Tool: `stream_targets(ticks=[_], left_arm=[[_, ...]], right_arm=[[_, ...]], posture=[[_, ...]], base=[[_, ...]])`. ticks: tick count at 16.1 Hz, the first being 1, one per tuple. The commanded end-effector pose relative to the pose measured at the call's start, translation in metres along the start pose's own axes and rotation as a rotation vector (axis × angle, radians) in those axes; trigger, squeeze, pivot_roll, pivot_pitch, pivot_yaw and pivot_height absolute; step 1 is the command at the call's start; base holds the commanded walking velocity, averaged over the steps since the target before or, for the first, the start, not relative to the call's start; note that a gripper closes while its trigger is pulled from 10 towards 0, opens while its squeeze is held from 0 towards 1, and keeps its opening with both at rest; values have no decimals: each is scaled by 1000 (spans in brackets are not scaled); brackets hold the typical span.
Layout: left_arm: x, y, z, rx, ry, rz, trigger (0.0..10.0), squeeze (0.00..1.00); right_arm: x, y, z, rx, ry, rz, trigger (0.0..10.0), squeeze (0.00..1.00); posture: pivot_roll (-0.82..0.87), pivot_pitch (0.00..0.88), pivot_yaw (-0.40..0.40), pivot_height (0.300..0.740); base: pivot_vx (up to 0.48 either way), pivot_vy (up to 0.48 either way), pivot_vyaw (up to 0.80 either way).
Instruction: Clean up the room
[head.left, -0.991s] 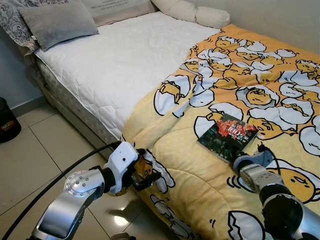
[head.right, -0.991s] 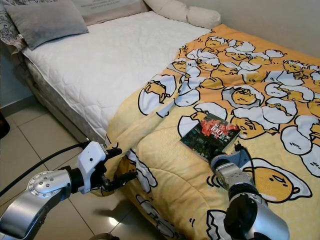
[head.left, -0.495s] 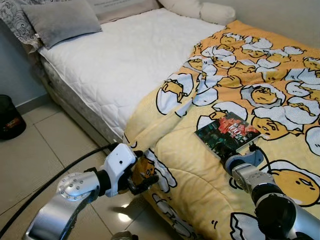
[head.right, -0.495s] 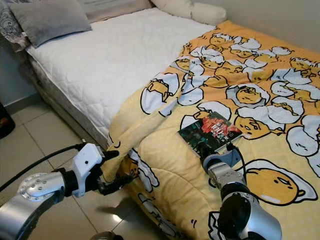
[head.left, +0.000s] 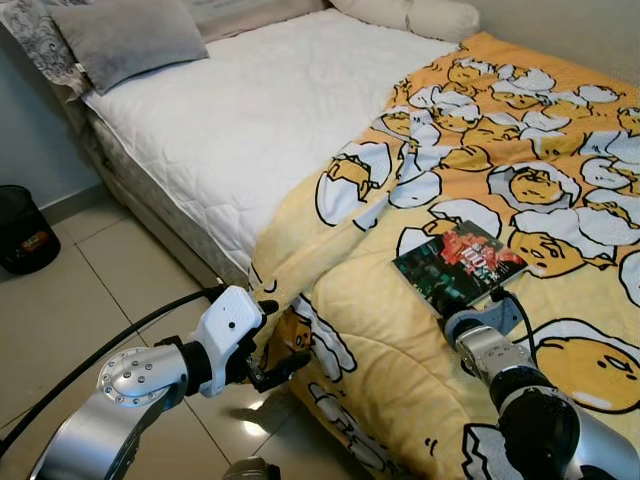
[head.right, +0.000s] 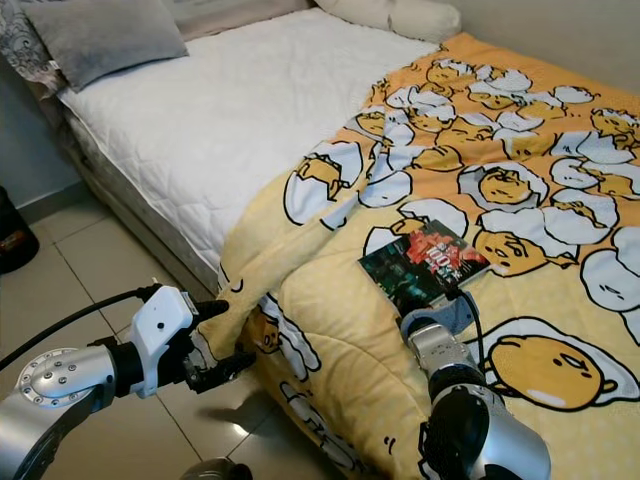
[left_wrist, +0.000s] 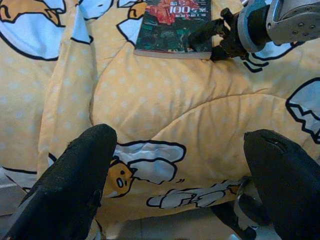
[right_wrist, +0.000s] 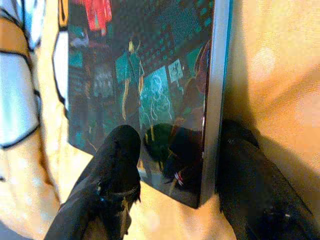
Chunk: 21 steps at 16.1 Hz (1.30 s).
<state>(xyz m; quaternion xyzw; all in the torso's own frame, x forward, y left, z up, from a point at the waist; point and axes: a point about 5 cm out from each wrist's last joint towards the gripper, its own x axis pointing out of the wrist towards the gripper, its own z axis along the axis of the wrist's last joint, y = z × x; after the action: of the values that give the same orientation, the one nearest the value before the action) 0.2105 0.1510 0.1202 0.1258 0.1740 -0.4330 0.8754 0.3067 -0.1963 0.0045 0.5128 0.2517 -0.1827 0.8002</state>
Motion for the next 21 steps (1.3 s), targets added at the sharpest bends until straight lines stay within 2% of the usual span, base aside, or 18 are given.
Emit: stream_targets(ticks=[1,5,6,7,8,9,10,13,21], left_arm=[[-5,0,2,3,3,10,10000,1000],[-7,-3,2,-3,8,-2,10000,1000],[-8,-4,2,-6,13,-7,10000,1000],[-8,-4,2,-7,15,-8,10000,1000],[-9,-5,2,-8,18,-9,10000,1000],[-11,-5,1,-10,21,-9,10000,1000],[-11,-5,1,-11,24,-10,10000,1000],[-12,-5,1,-11,26,-14,10000,1000],[-8,-4,6,-8,4,-11,10000,1000]], right_arm=[[2,18,4,77,-24,83,10000,0],[2,32,16,147,-72,179,10000,0],[2,33,19,157,-87,182,9647,0],[2,32,18,153,-85,173,7843,0],[2,30,16,139,-86,150,4784,0],[3,29,15,140,-90,129,1020,0],[3,29,13,152,-91,125,0,0],[3,33,10,165,-88,148,0,0],[3,32,14,163,-98,152,0,0]], posture=[[277,85,24,740],[283,97,25,740],[294,105,24,740],[295,106,25,740],[301,111,25,740],[303,112,27,740],[305,114,27,740],[306,113,29,740],[298,90,22,740]], base=[[0,0,0],[0,0,0],[0,0,0],[0,0,0],[0,0,0],[0,0,0],[0,0,0],[0,0,0],[0,0,0]])
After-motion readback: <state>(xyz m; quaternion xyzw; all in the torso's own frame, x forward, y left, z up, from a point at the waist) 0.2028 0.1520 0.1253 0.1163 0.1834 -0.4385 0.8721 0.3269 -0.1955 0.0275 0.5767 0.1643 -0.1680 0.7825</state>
